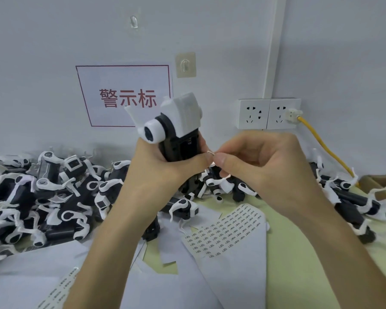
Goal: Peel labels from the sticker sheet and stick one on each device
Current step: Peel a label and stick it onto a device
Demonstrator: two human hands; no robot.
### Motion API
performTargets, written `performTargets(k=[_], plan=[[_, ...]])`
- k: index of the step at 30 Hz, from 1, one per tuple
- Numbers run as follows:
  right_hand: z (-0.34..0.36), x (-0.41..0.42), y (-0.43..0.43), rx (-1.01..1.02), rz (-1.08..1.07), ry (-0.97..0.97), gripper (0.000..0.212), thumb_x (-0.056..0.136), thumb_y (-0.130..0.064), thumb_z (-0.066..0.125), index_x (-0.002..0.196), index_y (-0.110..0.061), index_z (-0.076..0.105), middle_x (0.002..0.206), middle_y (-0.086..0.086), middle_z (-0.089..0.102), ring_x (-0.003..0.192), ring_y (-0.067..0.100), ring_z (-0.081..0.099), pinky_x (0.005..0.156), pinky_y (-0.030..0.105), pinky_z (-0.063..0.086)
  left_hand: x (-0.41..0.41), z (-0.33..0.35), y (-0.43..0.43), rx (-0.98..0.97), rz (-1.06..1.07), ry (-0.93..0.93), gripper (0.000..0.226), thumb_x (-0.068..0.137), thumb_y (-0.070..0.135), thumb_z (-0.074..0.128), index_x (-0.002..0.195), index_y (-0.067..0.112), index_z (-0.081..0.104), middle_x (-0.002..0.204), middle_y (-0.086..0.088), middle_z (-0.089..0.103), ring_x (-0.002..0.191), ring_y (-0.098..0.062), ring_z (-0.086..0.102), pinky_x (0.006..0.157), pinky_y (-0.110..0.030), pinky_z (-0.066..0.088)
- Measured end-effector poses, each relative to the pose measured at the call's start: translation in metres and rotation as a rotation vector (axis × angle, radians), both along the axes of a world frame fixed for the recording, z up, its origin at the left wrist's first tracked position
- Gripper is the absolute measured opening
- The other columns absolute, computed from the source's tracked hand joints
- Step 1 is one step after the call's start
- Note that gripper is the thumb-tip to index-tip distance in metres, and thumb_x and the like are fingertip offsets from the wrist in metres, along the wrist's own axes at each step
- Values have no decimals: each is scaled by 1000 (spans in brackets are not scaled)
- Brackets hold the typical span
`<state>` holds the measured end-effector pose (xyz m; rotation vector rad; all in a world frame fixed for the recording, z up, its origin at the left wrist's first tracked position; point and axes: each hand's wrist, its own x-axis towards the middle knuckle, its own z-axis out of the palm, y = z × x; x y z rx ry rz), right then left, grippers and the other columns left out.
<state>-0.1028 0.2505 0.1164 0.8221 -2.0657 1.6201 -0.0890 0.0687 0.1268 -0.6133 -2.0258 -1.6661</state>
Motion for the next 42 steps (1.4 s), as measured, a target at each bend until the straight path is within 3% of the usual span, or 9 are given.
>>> performTargets(k=[6, 10, 13, 15, 19, 27, 31, 36, 42], plan=[[-3, 1, -4, 25, -105, 94, 6, 84, -23, 71, 78, -24, 71, 72, -7, 74, 68, 15, 74, 71, 35, 61, 3, 0, 8, 27, 63, 33, 24, 77, 2, 84, 79, 18, 67, 75, -2, 70, 65, -9, 66, 62, -22, 57], [-8, 4, -17, -119, -160, 205, 9, 93, -17, 64, 86, -22, 64, 75, -5, 71, 63, 14, 71, 61, 22, 54, 3, -4, 14, 277, -58, -86, 18, 71, 12, 80, 70, 27, 70, 77, 1, 68, 76, -19, 69, 73, -37, 60], [-7, 6, -20, -392, -71, 72, 7, 95, -21, 61, 94, -15, 65, 82, 5, 72, 64, 18, 71, 71, 29, 59, 3, -6, 19, 523, -169, -190, 18, 70, 11, 79, 75, 26, 70, 81, 0, 69, 81, -18, 71, 74, -34, 61], [-7, 5, -19, -365, -44, -2, 13, 90, -26, 67, 96, -14, 69, 86, 5, 74, 71, 18, 73, 77, 32, 60, 3, -8, 21, 573, -172, -198, 21, 70, 10, 84, 79, 23, 70, 80, 2, 71, 84, -16, 73, 73, -30, 59], [-7, 5, -21, -348, -29, -33, 7, 88, -20, 76, 93, -16, 74, 88, 0, 78, 79, 16, 74, 76, 24, 59, 3, -9, 23, 559, -187, -159, 27, 78, 10, 77, 71, 35, 76, 80, 8, 74, 84, -13, 74, 71, -26, 59], [-9, 1, -19, -512, -80, -77, 8, 86, -15, 79, 83, -20, 73, 74, -6, 74, 67, 8, 70, 67, 15, 52, 2, -15, 34, 476, -143, -143, 13, 76, 12, 77, 84, 21, 71, 100, -7, 79, 97, -26, 76, 80, -34, 61], [-8, -2, -15, -308, -138, 48, 12, 90, -10, 74, 84, -18, 69, 77, -5, 75, 72, 9, 72, 69, 17, 53, 3, -14, 36, 417, -25, -126, 20, 81, 6, 81, 76, 23, 74, 85, -3, 77, 76, -17, 74, 60, -28, 56], [-6, -3, -7, 21, -238, 181, 14, 90, -13, 70, 85, -25, 64, 87, -11, 66, 80, 11, 71, 70, 31, 57, 2, -14, 35, 274, 131, -5, 16, 83, 7, 80, 75, 19, 74, 72, 5, 75, 64, -7, 71, 54, -25, 57], [-1, -2, 4, 140, -209, 151, 16, 91, -12, 72, 84, -23, 62, 84, -8, 66, 78, 13, 70, 73, 25, 55, -4, -15, 25, 164, 212, 23, 26, 79, 8, 85, 80, 29, 69, 89, 13, 77, 79, -9, 74, 70, -25, 61]])
